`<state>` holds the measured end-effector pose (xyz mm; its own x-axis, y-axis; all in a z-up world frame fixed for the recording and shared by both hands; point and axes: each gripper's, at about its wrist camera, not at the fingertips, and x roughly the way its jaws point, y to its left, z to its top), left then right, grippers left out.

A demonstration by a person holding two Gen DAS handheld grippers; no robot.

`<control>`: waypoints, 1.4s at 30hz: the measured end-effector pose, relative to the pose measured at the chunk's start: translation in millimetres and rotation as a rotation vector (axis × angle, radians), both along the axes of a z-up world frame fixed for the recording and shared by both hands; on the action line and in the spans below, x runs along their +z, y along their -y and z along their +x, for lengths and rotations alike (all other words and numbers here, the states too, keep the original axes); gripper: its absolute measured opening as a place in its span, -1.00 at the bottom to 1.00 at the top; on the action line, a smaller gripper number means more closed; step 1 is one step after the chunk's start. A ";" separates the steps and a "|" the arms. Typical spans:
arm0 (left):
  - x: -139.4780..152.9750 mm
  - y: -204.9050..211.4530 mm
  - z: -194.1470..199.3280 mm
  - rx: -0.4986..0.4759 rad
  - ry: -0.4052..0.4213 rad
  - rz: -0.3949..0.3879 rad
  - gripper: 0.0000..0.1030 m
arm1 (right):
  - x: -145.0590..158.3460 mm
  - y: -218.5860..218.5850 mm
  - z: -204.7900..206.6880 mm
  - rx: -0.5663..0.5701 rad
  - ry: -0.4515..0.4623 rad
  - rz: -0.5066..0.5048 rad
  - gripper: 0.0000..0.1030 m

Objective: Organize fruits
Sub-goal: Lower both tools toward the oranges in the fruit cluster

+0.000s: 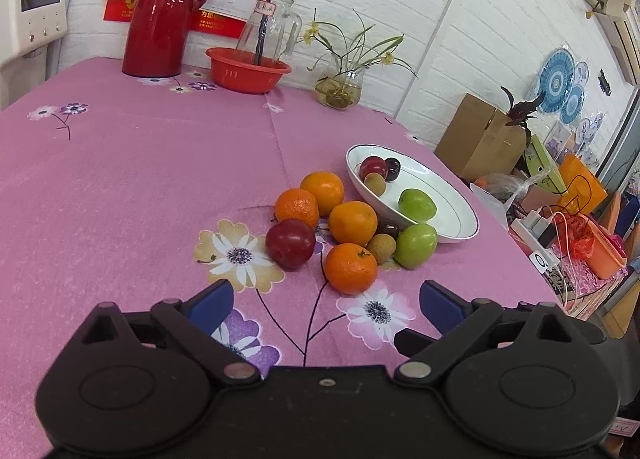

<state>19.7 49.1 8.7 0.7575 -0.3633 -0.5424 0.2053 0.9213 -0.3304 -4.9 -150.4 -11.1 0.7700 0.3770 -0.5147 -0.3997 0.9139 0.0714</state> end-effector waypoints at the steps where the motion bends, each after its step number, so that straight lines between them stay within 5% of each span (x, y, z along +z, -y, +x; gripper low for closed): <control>1: 1.1 -0.1 1.9 -0.004 0.003 0.000 1.00 | 0.5 -1.0 0.8 0.002 0.001 -0.001 0.89; 30: 11.8 -6.9 83.8 -0.008 0.000 0.016 1.00 | 12.2 -7.8 53.1 -0.047 0.052 0.021 0.32; 42: -5.5 -6.4 116.0 -0.046 -0.076 0.007 1.00 | 9.4 -20.5 83.2 -0.013 0.080 -0.060 0.30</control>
